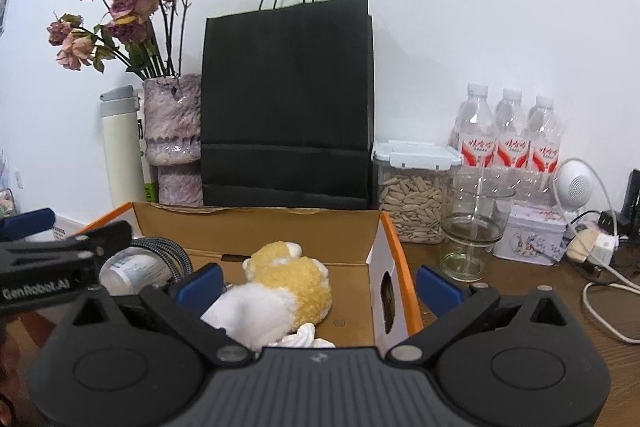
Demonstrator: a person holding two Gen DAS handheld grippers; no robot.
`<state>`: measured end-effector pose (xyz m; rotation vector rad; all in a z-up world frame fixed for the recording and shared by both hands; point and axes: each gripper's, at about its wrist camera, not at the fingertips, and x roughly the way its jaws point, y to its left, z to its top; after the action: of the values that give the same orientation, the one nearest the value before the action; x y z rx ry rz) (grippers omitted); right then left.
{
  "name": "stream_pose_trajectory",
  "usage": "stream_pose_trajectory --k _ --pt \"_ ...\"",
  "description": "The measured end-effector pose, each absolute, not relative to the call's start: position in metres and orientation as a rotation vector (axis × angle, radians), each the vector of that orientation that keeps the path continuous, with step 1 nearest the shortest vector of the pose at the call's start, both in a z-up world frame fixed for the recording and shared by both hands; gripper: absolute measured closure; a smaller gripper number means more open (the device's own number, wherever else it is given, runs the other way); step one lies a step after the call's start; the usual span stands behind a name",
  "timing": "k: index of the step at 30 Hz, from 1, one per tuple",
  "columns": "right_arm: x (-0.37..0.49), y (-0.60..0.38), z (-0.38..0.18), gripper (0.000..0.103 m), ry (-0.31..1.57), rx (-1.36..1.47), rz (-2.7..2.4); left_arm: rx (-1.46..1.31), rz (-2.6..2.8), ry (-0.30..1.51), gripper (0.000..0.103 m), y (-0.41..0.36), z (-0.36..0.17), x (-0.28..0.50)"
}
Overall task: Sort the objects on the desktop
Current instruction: 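Carry the cable and puck into the red box, then open both tools, then withdraw both tools from the box back over the table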
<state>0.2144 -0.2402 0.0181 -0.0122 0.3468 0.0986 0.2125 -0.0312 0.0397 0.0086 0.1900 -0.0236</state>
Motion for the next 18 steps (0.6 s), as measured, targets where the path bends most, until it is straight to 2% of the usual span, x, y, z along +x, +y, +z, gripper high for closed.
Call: stream_pose_trajectory --k 18 --pt "0.125 -0.251 0.018 0.0 0.345 0.018 0.031 -0.011 0.047 0.206 0.0 0.008 0.039 0.137"
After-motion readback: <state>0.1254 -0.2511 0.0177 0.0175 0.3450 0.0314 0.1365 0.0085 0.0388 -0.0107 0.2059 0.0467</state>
